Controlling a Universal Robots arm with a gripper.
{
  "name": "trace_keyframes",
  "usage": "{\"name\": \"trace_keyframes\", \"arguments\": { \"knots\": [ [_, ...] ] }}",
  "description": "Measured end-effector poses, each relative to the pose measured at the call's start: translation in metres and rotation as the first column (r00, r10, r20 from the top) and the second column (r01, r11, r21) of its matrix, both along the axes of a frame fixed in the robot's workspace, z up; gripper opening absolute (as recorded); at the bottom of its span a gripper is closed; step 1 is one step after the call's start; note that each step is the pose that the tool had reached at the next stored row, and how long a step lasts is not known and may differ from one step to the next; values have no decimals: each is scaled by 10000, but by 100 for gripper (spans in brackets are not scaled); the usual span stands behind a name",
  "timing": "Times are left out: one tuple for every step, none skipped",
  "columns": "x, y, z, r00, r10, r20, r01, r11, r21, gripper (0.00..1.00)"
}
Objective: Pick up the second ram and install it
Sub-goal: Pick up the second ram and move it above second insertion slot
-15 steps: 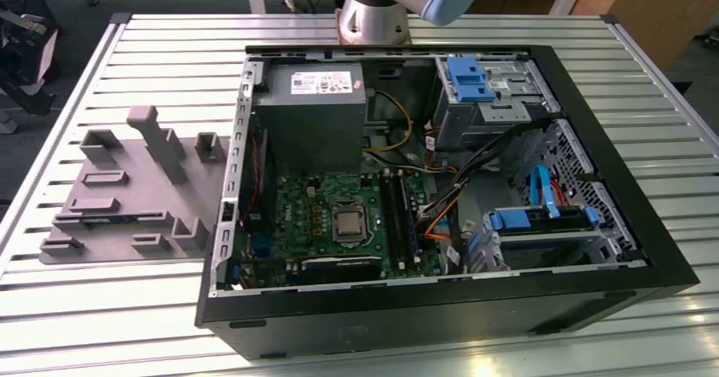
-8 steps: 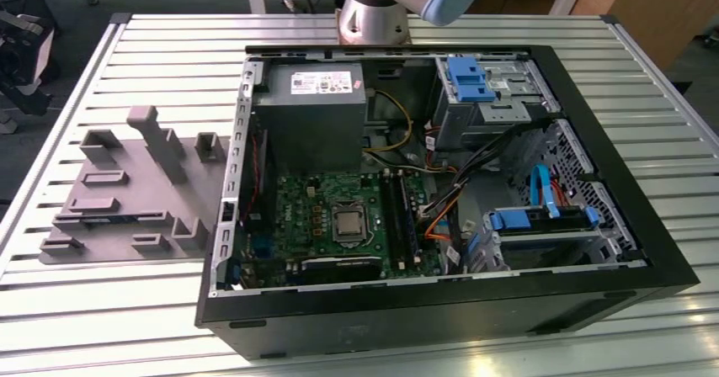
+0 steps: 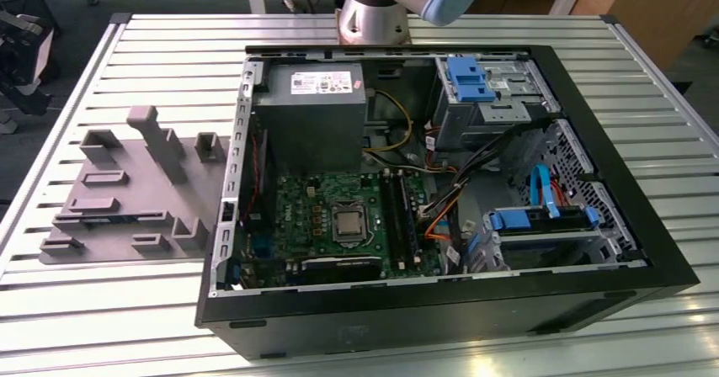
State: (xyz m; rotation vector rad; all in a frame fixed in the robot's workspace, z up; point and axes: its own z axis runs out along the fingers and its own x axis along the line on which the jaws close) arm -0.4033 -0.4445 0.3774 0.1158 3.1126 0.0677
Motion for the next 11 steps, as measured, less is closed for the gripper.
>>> {"name": "trace_keyframes", "arguments": {
  "knots": [
    [0, 0, 0, 10000, 15, 0, -15, 10000, 0, 11],
    [-1, 0, 0, 10000, 41, 0, -41, 10000, 0, 11],
    [-2, 0, 0, 10000, 85, 0, -85, 10000, 0, 11],
    [-3, 0, 0, 9999, 150, 0, -150, 9999, 0, 11],
    [-8, 0, 0, 9997, 239, 0, -239, 9997, 0, 11],
    [-11, 0, 0, 9993, 362, 0, -362, 9993, -1, 11],
    [-14, 0, 0, 9989, 477, 0, -477, 9989, 0, 11],
    [-16, 0, -1, 9982, 597, 0, -597, 9982, 0, 11],
    [-18, 0, -1, 9973, 729, 1, -729, 9973, 0, 11],
    [-20, 0, -1, 9962, 873, 0, -873, 9962, 0, 11],
    [-21, 0, -1, 9948, 1015, 0, -1015, 9948, 0, 11]
  ]
}}
